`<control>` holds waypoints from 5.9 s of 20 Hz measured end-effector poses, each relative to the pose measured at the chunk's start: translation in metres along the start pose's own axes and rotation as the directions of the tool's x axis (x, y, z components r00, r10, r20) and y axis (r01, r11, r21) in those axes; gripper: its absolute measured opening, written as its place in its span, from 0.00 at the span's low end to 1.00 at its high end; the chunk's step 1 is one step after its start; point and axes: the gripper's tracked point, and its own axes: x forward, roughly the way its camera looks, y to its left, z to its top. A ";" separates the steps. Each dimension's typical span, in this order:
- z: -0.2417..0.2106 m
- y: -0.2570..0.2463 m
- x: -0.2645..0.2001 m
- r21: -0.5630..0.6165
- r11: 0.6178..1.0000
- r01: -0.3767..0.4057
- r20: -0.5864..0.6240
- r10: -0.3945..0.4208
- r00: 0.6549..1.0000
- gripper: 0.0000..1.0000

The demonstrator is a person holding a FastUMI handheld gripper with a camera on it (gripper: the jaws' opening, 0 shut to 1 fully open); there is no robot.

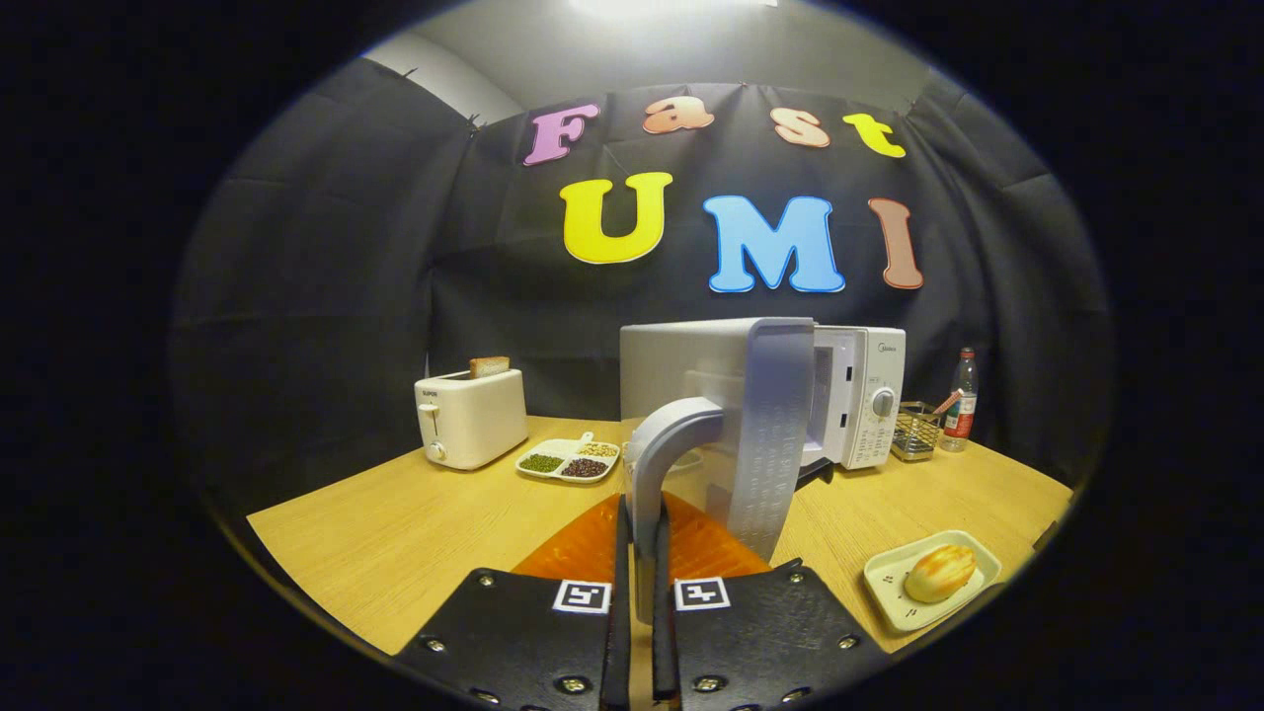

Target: Open the microwave, put the food inside, and close the microwave door.

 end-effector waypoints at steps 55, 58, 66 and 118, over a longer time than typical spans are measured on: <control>-0.127 -0.275 -0.052 -0.032 0.996 -0.080 -0.379 0.062 0.923 0.97; -0.141 -0.274 -0.051 0.014 0.996 -0.086 -0.440 0.083 0.894 0.97; -0.138 -0.279 -0.055 0.011 0.997 -0.076 -0.430 0.073 0.900 0.81; -0.018 -0.151 0.310 0.588 0.808 -0.022 -0.208 0.177 0.962 0.64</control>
